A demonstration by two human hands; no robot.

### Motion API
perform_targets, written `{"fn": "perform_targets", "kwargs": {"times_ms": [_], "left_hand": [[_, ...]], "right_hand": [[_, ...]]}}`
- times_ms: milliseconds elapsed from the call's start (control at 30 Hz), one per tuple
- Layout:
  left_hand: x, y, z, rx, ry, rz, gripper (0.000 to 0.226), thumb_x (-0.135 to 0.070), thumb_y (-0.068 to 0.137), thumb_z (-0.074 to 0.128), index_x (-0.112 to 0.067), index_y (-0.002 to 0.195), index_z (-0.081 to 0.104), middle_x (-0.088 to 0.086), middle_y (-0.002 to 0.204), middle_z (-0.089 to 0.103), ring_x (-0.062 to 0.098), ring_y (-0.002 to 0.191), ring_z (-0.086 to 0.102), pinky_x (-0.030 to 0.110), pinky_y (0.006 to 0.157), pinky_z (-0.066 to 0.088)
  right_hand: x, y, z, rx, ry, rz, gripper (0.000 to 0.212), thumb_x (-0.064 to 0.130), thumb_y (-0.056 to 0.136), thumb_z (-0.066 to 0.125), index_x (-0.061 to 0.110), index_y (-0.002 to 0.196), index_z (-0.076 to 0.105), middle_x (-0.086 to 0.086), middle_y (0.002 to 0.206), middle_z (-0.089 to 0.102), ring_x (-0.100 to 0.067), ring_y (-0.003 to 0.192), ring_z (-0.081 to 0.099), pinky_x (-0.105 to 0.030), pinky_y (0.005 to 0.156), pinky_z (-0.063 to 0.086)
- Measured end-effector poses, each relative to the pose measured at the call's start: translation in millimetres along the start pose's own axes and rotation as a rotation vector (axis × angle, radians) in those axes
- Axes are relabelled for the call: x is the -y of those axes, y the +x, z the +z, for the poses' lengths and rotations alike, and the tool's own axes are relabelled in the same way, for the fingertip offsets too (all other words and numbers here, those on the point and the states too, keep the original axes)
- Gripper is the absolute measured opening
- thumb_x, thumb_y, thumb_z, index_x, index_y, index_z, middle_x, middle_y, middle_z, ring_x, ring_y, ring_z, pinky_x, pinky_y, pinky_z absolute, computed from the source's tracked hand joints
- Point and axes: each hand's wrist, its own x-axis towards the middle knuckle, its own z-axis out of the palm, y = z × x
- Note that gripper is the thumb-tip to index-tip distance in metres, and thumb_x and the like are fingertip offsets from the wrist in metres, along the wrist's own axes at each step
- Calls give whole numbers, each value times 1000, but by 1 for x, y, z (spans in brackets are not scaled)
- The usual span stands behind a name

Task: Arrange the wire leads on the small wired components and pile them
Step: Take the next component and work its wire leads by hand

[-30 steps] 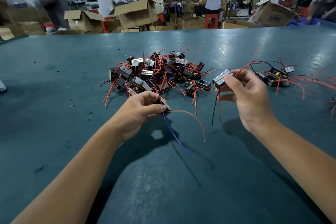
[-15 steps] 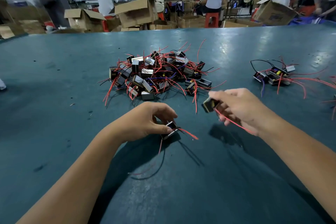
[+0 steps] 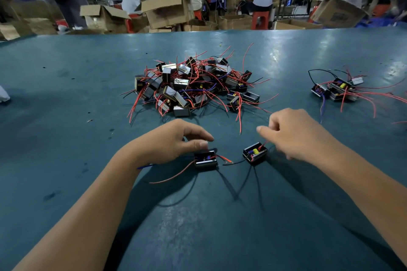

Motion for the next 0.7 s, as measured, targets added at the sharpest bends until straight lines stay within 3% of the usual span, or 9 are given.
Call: {"fn": "perform_targets", "kwargs": {"times_ms": [67, 133, 200, 267, 367, 467, 567, 700], "left_hand": [[0, -3, -7, -106, -115, 18, 16, -25, 98, 64, -25, 110, 74, -11, 97, 75, 1, 85, 66, 15, 76, 48], [-5, -9, -15, -205, -345, 53, 13, -15, 96, 64, -17, 104, 74, 1, 91, 74, 10, 73, 62, 20, 65, 49], [-13, -15, -22, -231, -651, 104, 12, -12, 91, 66, -11, 100, 74, 8, 86, 71, 13, 63, 55, 20, 54, 45], [-22, -21, -26, -169, -751, 147, 12, -11, 91, 67, -9, 101, 73, 11, 85, 69, 15, 57, 54, 20, 49, 43], [-36, -20, -22, -74, -480, 167, 9, -6, 95, 63, -7, 101, 69, 11, 82, 70, 20, 58, 61, 25, 49, 49], [-41, -15, -9, 30, -188, 90, 15, -1, 94, 64, -14, 99, 68, 4, 81, 72, 22, 65, 68, 28, 58, 55], [-38, -12, 1, 93, 4, 42, 14, -13, 91, 71, -24, 99, 70, -6, 81, 70, 20, 67, 68, 28, 65, 55], [-35, -8, 7, 60, 84, 31, 3, -27, 92, 74, -29, 92, 71, -11, 72, 65, 9, 60, 60, 18, 57, 46]], "right_hand": [[1, -1, -8, -107, 152, -164, 30, 37, 90, 63, 17, 68, 58, 6, 52, 61, -12, 50, 57, -31, 55, 47], [3, -4, -11, -101, 260, -300, 19, 33, 90, 65, 24, 74, 58, 9, 61, 63, -11, 57, 58, -30, 61, 47], [2, -6, -9, -4, 276, -371, 8, 29, 92, 63, 29, 84, 61, 12, 78, 69, -9, 73, 64, -29, 70, 49], [-4, -9, -6, 135, 221, -407, 9, 27, 96, 59, 35, 97, 61, 22, 98, 69, -5, 92, 65, -28, 82, 49], [-16, -16, -1, 236, 160, -443, 15, 26, 97, 58, 36, 108, 61, 28, 111, 65, 2, 105, 60, -27, 95, 46], [-19, -21, 6, 215, 211, -455, 14, 25, 93, 65, 33, 105, 64, 21, 105, 68, 1, 103, 61, -26, 93, 46], [-17, -24, 11, 206, 223, -465, 15, 25, 89, 71, 33, 99, 63, 19, 104, 67, -3, 102, 61, -27, 91, 46], [-18, -28, 16, 158, 194, -498, 17, 25, 87, 73, 28, 100, 63, 15, 105, 65, -4, 101, 59, -28, 90, 44]]}}
